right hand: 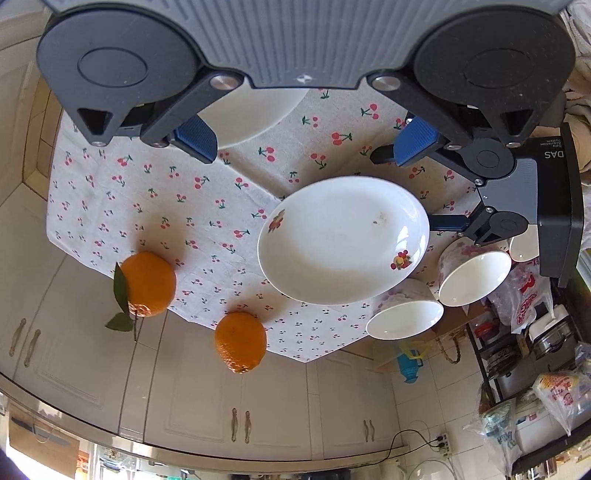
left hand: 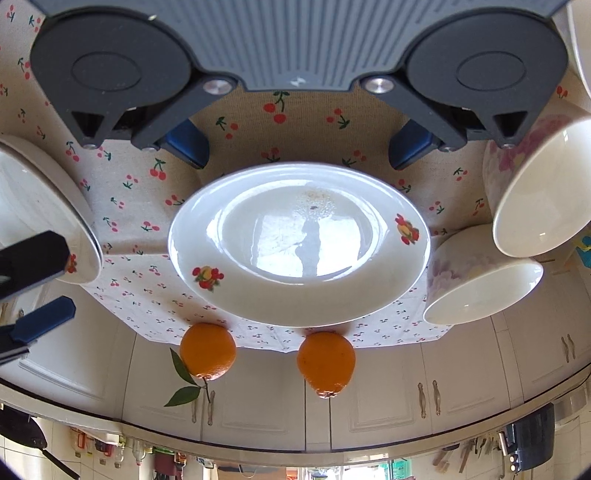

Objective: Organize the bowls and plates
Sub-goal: 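Move the right tool toward another deep white plate, then grasp the rim of the deep white plate with the right tool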

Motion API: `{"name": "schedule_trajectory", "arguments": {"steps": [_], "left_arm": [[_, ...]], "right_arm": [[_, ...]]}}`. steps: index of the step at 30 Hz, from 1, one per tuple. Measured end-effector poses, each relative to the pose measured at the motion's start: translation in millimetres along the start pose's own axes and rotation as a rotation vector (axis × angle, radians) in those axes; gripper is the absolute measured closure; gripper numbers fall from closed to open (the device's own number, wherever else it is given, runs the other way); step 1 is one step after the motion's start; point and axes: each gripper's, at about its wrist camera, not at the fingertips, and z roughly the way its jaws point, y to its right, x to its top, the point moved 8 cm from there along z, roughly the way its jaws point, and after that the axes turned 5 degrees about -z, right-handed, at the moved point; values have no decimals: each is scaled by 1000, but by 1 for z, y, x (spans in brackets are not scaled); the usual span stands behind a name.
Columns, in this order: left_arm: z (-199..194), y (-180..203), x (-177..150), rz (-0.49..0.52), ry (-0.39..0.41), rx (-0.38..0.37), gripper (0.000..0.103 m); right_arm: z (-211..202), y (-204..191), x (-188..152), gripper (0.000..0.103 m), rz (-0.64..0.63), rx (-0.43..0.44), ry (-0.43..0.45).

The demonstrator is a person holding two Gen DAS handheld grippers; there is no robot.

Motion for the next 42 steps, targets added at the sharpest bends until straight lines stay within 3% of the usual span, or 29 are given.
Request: {"name": "schedule_trajectory", "arguments": {"steps": [10, 19, 29, 42], "left_arm": [[6, -1, 5, -15, -14, 19, 0], [5, -2, 4, -17, -7, 14, 0], [5, -3, 6, -10, -6, 10, 0], [6, -3, 9, 11, 5, 6, 3]], "right_arm": [[64, 19, 56, 0, -64, 153, -68], [126, 34, 78, 0, -72, 229, -130], [161, 25, 94, 22, -103, 351, -165], [165, 28, 99, 23, -71, 407, -160]]}}
